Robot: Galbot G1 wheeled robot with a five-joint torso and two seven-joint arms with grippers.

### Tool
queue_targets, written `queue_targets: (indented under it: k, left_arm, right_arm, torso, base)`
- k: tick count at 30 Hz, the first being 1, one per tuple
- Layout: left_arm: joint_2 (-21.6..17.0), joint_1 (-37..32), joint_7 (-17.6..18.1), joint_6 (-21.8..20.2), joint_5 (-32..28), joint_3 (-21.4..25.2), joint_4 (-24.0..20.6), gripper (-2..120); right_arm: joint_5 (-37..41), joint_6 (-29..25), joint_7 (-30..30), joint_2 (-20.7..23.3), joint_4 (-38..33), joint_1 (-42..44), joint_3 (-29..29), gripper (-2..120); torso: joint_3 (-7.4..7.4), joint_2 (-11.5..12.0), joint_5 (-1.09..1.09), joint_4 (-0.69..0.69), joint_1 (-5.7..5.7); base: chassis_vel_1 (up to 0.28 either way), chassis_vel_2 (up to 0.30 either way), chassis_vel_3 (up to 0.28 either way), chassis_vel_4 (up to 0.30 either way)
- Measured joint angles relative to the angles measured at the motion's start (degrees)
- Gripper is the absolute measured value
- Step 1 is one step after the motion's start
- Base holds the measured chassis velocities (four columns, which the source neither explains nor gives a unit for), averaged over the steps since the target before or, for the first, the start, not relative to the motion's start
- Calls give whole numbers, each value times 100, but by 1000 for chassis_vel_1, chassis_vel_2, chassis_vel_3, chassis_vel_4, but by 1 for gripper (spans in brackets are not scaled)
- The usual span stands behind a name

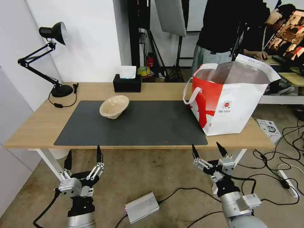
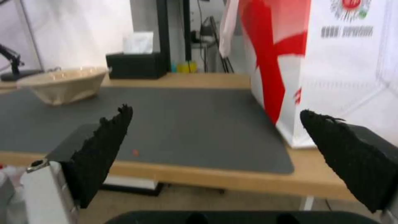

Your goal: Pick up the trash from the table and place it into the takeout bag.

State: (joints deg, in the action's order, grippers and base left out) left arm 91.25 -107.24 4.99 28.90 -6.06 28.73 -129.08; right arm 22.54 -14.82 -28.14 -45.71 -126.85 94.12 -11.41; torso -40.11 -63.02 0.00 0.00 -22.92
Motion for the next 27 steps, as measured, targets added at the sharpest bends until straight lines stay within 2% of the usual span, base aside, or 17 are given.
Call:
queue_targets:
  k: [13,27]
  left_arm:
    - [-3,31,2,9,-17,6,76,100]
    - [-3,48,3,16,-18,-5,116,100]
  right_arm:
    - [-231,51,-58,-60,218,5,282,100]
    - [-749,64,-183,-200,252,-153,267,100]
  torso:
    - [0,0,0,0,0]
    - [0,0,0,0,0]
  base:
    - [0,0,0,0]
    - [0,0,0,0]
